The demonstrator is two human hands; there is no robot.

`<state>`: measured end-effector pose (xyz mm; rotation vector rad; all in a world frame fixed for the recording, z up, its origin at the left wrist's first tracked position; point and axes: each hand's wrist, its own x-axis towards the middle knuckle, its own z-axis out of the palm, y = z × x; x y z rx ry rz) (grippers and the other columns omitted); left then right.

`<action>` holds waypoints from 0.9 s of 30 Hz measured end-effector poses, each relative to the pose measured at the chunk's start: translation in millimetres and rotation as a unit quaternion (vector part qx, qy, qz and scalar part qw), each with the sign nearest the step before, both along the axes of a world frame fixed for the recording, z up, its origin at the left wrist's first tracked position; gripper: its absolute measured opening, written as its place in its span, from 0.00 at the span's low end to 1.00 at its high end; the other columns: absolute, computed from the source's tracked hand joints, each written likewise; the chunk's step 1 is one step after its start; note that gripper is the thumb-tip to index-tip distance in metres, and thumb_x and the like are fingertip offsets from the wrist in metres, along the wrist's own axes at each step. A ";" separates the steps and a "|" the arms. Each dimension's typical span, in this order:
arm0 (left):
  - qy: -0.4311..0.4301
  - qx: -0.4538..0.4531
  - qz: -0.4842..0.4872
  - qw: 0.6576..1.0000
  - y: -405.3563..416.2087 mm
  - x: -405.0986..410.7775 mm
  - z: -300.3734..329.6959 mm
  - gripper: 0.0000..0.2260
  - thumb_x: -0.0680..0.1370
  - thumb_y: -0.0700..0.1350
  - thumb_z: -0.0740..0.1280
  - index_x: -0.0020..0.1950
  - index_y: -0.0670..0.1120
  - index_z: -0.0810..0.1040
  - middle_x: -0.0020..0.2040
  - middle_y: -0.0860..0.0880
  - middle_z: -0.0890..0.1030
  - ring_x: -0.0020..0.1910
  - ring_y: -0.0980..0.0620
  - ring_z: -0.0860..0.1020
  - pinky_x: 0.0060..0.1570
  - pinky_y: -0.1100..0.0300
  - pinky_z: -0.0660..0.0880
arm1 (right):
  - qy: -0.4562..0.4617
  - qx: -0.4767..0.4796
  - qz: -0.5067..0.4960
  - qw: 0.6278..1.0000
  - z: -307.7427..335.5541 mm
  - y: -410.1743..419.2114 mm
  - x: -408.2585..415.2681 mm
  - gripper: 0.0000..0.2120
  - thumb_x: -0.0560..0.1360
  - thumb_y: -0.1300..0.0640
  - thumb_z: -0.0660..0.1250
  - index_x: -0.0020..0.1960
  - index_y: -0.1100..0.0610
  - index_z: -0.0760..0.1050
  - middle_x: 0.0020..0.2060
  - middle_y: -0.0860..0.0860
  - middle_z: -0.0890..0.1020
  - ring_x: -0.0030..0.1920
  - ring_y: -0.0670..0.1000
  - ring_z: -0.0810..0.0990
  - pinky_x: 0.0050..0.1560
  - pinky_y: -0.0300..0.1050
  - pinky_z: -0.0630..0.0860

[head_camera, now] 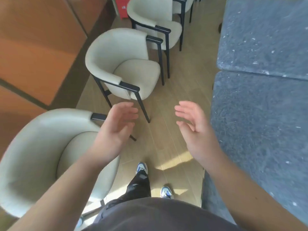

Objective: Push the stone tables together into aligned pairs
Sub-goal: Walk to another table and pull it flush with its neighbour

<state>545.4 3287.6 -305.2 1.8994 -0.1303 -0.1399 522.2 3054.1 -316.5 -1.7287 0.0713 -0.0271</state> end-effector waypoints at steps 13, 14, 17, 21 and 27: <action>0.014 -0.068 -0.115 0.991 -2.5 254.3 -4.3 0.19 0.75 0.38 0.60 0.64 0.52 0.72 0.59 0.49 0.80 0.60 0.49 0.80 0.63 0.38 0.74 | 0.034 -0.073 -0.148 0.986 7.5 16.7 176.7 0.24 0.78 0.69 0.60 0.68 0.48 0.69 0.61 0.41 0.77 0.62 0.37 0.76 0.62 0.29 0.71; 0.015 -0.069 -0.124 0.990 -4.8 273.8 -3.9 0.19 0.76 0.37 0.60 0.63 0.53 0.72 0.58 0.50 0.80 0.60 0.50 0.80 0.64 0.39 0.74 | 0.033 -0.074 -0.157 0.984 7.6 18.4 190.7 0.24 0.78 0.69 0.61 0.68 0.47 0.69 0.61 0.40 0.77 0.62 0.36 0.75 0.61 0.29 0.71; 0.030 -0.054 -0.150 0.987 -24.4 326.7 -2.4 0.20 0.78 0.32 0.60 0.62 0.55 0.71 0.58 0.51 0.80 0.59 0.51 0.80 0.64 0.40 0.74 | 0.061 -0.074 -0.177 0.980 3.4 16.4 223.1 0.24 0.78 0.68 0.61 0.68 0.46 0.68 0.61 0.37 0.76 0.62 0.34 0.74 0.60 0.28 0.72; 0.037 -0.051 -0.207 0.976 -71.8 381.2 -8.5 0.21 0.80 0.29 0.60 0.62 0.54 0.72 0.58 0.51 0.81 0.59 0.51 0.80 0.64 0.42 0.75 | 0.097 -0.067 -0.232 0.965 -7.8 -11.7 254.3 0.24 0.78 0.67 0.61 0.67 0.45 0.69 0.60 0.38 0.77 0.61 0.33 0.75 0.55 0.25 0.71; 0.084 -0.029 -0.284 0.955 -171.3 467.0 -32.0 0.21 0.80 0.26 0.57 0.66 0.48 0.71 0.60 0.47 0.80 0.58 0.54 0.80 0.61 0.50 0.77 | 0.113 -0.035 -0.319 0.940 -37.4 -87.0 320.9 0.22 0.78 0.69 0.59 0.65 0.48 0.70 0.58 0.42 0.78 0.59 0.36 0.77 0.55 0.27 0.72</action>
